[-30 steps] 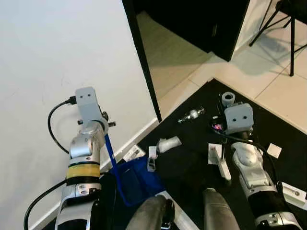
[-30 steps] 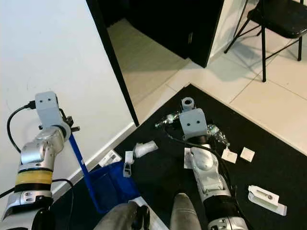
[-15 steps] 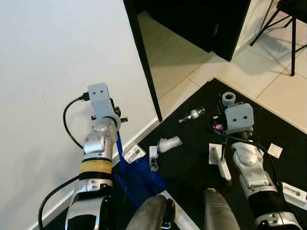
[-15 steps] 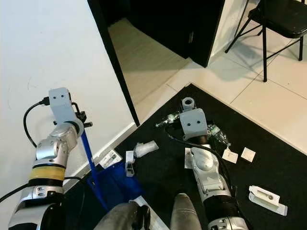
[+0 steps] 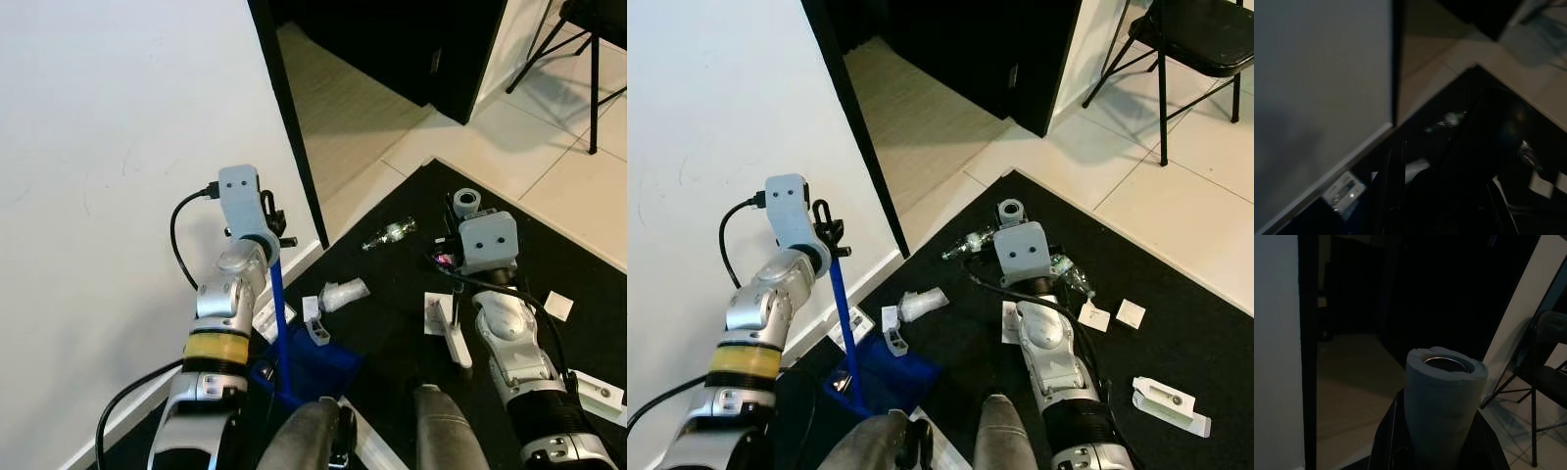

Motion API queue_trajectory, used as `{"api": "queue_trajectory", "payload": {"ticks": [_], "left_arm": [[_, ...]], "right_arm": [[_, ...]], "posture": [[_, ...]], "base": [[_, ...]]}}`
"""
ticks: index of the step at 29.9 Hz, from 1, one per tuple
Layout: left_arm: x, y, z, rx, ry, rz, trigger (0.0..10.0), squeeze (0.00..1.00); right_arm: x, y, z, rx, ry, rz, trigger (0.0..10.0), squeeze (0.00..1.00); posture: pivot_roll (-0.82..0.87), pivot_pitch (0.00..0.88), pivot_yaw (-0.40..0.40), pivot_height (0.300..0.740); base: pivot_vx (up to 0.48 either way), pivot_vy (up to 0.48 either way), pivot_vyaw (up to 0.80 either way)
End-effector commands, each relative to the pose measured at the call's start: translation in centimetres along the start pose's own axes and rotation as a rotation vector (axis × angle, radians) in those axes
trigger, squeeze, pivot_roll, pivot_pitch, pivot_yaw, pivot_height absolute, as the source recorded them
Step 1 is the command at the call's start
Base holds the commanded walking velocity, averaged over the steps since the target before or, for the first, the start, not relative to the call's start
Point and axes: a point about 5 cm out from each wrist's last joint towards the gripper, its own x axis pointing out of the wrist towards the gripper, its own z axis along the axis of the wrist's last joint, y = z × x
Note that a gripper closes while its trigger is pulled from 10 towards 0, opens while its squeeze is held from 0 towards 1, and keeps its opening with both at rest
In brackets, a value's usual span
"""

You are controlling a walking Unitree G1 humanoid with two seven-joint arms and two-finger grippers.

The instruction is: Sweep floor

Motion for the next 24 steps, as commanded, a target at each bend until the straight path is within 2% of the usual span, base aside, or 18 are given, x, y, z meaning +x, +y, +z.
{"api": "queue_trajectory", "payload": {"ticks": [1,5,9,17,18,19,23,24], "left_arm": [[-0.3,-1.8,0.5,-0.011,-0.058,-0.130,10.0,0.00],[-0.3,-2.1,0.7,0.004,-0.076,-0.162,10.0,0.00],[-0.7,-2.8,1.0,0.020,-0.100,-0.249,10.0,0.00],[-1.1,-3.1,-0.5,0.103,-0.024,-0.359,10.0,0.00],[-1.3,-3.4,-0.8,0.175,-0.029,-0.394,10.0,0.00],[-1.3,-3.4,-0.8,0.175,-0.029,-0.394,10.0,0.00],[-1.7,-4.0,-1.8,0.421,-0.046,-0.492,10.0,0.00],[-1.7,-4.0,-1.8,0.421,-0.046,-0.492,10.0,0.00]], "right_arm": [[-0.2,0.1,0.1,0.002,-0.013,0.006,10.0,0.00],[-0.2,0.2,0.1,0.002,-0.013,0.006,10.0,0.00],[-0.2,0.2,0.1,0.003,-0.015,0.007,10.0,0.00],[-0.1,0.2,0.1,0.003,-0.015,0.007,10.0,0.00],[-0.1,0.2,0.2,0.004,-0.015,0.007,10.0,0.00],[-0.1,0.2,0.2,0.004,-0.015,0.007,10.0,0.00],[-0.1,0.2,0.2,0.003,-0.015,0.009,10.0,0.00],[-0.1,0.2,0.2,0.003,-0.015,0.009,10.0,0.00]], "posture": [[-0.08,0.190,0.121,0.740],[-0.08,0.190,0.121,0.740],[-0.08,0.186,0.122,0.740],[-0.08,0.190,0.121,0.740],[-0.08,0.191,0.120,0.740],[-0.08,0.191,0.120,0.740],[-0.08,0.195,0.114,0.740],[-0.08,0.195,0.114,0.740]], "base": [[0.000,0.000,0.00],[0.000,0.000,0.00],[0.000,0.000,0.00],[0.000,0.000,0.00],[0.000,0.000,0.00],[0.000,0.000,0.00],[0.000,0.000,0.00],[0.000,0.000,0.00]]}}
